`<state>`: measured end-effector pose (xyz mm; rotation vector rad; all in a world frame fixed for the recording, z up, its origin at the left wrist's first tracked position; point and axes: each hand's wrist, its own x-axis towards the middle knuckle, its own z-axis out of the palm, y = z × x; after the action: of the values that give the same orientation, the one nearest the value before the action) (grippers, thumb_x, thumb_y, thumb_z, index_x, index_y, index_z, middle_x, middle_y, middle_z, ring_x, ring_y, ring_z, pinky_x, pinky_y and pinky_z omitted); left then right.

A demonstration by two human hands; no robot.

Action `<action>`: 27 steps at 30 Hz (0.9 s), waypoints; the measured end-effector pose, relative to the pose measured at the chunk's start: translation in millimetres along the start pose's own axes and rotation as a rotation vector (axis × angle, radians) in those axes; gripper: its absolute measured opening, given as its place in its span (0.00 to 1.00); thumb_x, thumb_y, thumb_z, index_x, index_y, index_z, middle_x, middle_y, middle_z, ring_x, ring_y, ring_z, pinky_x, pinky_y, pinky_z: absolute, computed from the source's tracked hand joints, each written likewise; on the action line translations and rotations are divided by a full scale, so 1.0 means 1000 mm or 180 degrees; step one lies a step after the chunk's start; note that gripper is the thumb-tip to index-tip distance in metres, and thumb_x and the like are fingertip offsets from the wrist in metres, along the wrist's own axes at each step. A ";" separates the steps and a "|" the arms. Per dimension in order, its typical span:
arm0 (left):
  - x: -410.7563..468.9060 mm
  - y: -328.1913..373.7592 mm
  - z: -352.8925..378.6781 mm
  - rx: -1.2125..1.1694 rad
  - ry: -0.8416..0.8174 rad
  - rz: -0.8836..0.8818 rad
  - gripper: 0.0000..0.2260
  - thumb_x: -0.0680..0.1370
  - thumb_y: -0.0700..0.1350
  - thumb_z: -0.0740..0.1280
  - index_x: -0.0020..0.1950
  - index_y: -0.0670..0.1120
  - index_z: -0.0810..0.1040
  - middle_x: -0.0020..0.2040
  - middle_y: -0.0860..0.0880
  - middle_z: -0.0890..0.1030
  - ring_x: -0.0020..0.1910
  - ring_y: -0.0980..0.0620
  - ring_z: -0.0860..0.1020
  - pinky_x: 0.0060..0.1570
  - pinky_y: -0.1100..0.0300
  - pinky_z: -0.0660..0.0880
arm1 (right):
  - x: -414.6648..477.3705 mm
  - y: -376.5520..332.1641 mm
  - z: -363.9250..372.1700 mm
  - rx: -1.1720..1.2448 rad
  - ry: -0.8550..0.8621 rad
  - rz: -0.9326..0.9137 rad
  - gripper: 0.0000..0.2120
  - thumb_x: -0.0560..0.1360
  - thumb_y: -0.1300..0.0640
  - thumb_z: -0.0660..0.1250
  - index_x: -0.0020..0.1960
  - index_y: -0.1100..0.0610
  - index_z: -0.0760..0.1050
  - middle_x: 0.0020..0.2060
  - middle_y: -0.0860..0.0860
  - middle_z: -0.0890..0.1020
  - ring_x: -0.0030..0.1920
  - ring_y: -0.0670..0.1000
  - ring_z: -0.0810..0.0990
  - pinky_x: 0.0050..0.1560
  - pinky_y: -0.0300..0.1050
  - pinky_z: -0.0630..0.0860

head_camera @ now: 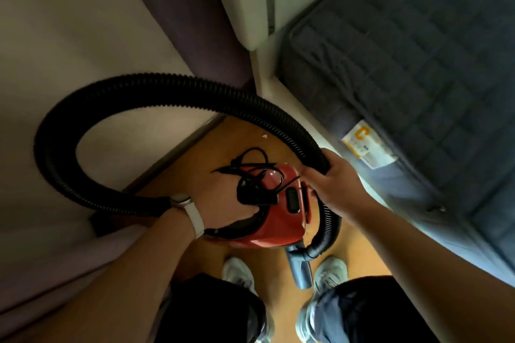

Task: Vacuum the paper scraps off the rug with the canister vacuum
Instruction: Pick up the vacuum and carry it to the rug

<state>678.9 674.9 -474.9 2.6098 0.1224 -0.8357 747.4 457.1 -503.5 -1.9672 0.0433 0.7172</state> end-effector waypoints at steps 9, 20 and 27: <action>-0.141 0.110 -0.150 0.0117 0.0094 0.0317 0.15 0.74 0.61 0.69 0.49 0.50 0.80 0.41 0.56 0.78 0.36 0.60 0.72 0.30 0.70 0.63 | -0.148 -0.157 -0.099 -0.0109 0.0219 -0.0070 0.05 0.74 0.51 0.72 0.46 0.46 0.76 0.30 0.49 0.81 0.29 0.47 0.79 0.38 0.52 0.79; -0.228 0.231 -0.250 0.0586 0.0812 0.0562 0.20 0.72 0.67 0.63 0.39 0.51 0.77 0.34 0.53 0.78 0.33 0.55 0.76 0.33 0.57 0.72 | -0.277 -0.245 -0.210 0.0327 0.0746 -0.0503 0.06 0.73 0.54 0.74 0.43 0.46 0.77 0.26 0.45 0.79 0.27 0.45 0.77 0.35 0.50 0.77; -0.234 0.288 -0.277 0.0297 0.0831 0.0883 0.18 0.70 0.65 0.67 0.38 0.51 0.76 0.34 0.52 0.78 0.33 0.55 0.77 0.33 0.54 0.75 | -0.319 -0.265 -0.269 0.0189 0.1238 -0.0654 0.06 0.74 0.55 0.73 0.43 0.48 0.76 0.27 0.45 0.78 0.26 0.38 0.75 0.30 0.35 0.72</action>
<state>695.0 528.4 -35.9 2.7278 -0.2079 -0.4129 695.7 281.8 -43.9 -1.9927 0.0945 0.1925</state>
